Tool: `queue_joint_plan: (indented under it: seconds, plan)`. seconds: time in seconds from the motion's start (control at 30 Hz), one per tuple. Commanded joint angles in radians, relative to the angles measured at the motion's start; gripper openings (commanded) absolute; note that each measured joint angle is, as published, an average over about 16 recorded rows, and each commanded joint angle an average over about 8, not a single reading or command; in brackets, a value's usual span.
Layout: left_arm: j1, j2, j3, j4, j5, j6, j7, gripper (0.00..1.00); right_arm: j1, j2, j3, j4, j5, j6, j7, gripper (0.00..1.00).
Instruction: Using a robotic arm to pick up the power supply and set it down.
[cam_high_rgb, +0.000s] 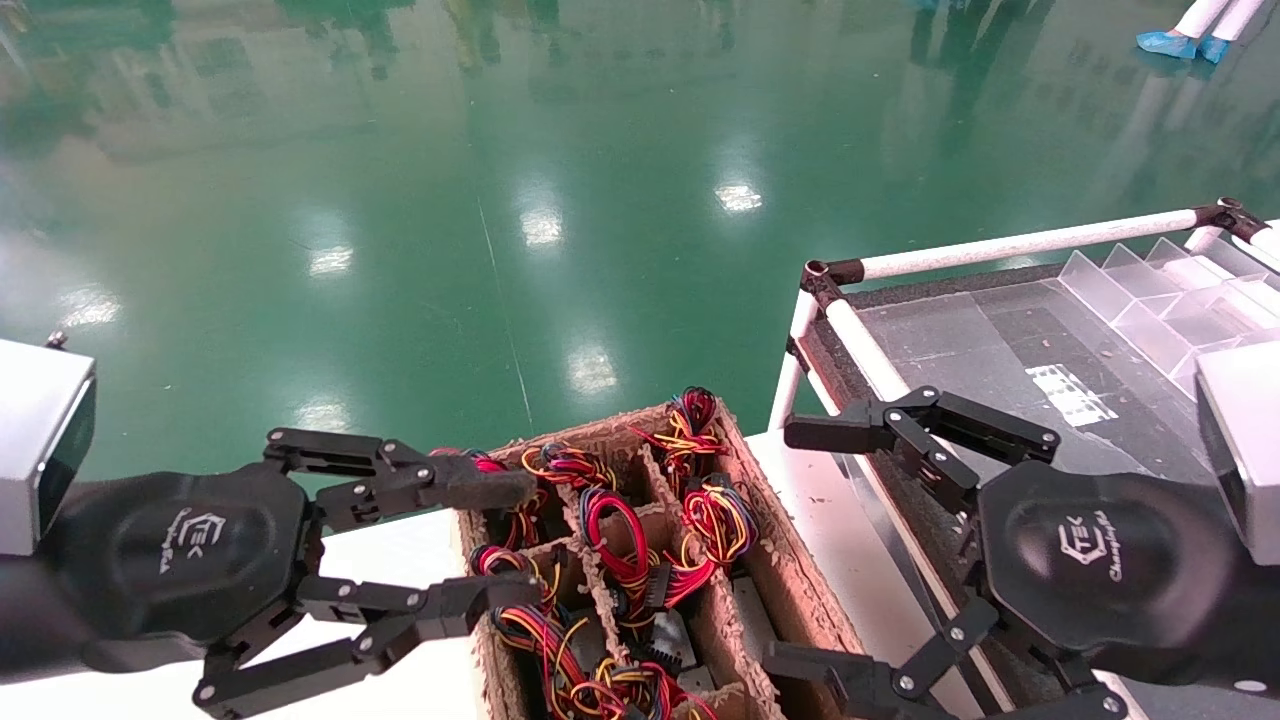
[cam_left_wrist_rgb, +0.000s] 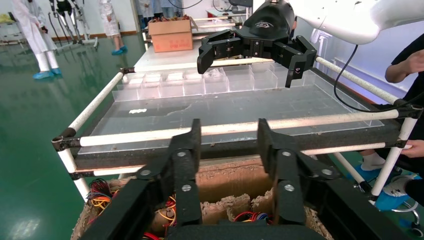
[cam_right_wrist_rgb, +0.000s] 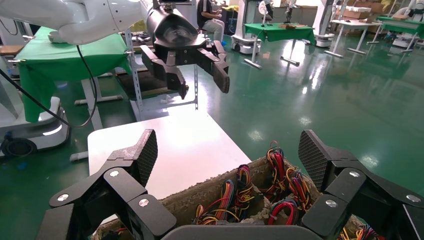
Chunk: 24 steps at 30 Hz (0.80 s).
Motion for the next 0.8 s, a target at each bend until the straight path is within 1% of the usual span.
queue_joint_plan:
  seconds: [0.03,0.6,0.63,0.8]
  plan:
    - [0.000,0.000,0.000,0.000,0.000,0.000,0.000,0.00,0.000,0.000,0.000,0.000,0.000,0.000,0.000,1.00]
    - [0.000,0.000,0.000,0.000,0.000,0.000,0.000,0.01,0.000,0.000,0.000,0.000,0.000,0.000,0.000,1.00]
    - [0.000,0.000,0.000,0.000,0.000,0.000,0.000,0.12,0.000,0.000,0.000,0.000,0.000,0.000,0.000,1.00]
    - [0.000,0.000,0.000,0.000,0.000,0.000,0.000,0.74,0.000,0.000,0.000,0.000,0.000,0.000,0.000,1.00]
